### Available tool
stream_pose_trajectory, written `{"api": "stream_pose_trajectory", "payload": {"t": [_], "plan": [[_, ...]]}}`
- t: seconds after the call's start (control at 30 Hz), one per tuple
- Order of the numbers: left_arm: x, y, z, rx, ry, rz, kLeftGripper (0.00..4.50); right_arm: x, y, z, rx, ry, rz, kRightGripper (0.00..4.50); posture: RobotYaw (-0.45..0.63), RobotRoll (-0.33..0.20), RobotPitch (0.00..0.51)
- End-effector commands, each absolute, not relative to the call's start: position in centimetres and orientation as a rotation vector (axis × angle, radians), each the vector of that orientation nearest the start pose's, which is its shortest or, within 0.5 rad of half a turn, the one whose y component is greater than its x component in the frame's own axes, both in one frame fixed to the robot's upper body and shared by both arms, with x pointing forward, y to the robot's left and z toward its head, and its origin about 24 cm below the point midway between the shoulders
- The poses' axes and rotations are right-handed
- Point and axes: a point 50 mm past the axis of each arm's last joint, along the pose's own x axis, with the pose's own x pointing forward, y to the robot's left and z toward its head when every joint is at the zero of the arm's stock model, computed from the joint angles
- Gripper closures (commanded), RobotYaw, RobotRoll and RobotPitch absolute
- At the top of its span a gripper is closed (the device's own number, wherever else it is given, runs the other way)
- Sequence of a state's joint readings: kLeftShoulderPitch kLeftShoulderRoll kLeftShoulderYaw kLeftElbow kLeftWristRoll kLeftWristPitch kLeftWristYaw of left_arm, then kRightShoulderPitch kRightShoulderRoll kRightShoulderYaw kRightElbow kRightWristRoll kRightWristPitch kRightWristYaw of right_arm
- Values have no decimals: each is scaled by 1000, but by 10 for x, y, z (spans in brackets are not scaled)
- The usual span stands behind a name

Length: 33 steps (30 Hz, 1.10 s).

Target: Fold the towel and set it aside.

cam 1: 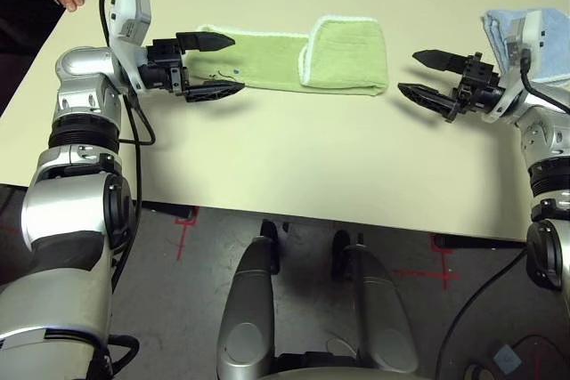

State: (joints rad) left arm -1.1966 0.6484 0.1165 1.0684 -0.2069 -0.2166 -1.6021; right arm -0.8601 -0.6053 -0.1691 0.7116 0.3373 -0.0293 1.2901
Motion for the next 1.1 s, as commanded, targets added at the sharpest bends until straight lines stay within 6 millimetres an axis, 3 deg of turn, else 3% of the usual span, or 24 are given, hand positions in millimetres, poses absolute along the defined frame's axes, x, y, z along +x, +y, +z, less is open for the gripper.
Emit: {"api": "stream_pose_trajectory", "payload": {"t": [0.03, 0.23, 0.3, 0.53, 0.7, 0.93, 1.1], "plan": [[359, 239, 258, 474, -214, -1245, 0, 346, -245, 206, -306, -229, 1019, 24, 84, 0, 352], [359, 238, 257, 469, -216, -1249, 0, 348, -247, 208, -263, -239, 990, 24, 87, 0, 353], [359, 238, 257, 469, -216, -1250, 0, 348, -246, 208, -257, -239, 997, 399, 90, 0, 353], [359, 237, 258, 470, -218, -1247, 0, 353, -234, 210, -253, -250, 1031, 2711, 94, 0, 353], [360, 236, 258, 468, -220, -1248, 0, 369, -199, 212, -203, -300, 1075, 4464, 90, 0, 355], [361, 228, 256, 469, -229, -1276, 0, 391, -143, 198, -131, -277, 1080, 4464, 137, 0, 368], [361, 224, 260, 490, -249, -1288, 0, 396, -125, 191, -121, -233, 1067, 4464, 172, 0, 373]]}}
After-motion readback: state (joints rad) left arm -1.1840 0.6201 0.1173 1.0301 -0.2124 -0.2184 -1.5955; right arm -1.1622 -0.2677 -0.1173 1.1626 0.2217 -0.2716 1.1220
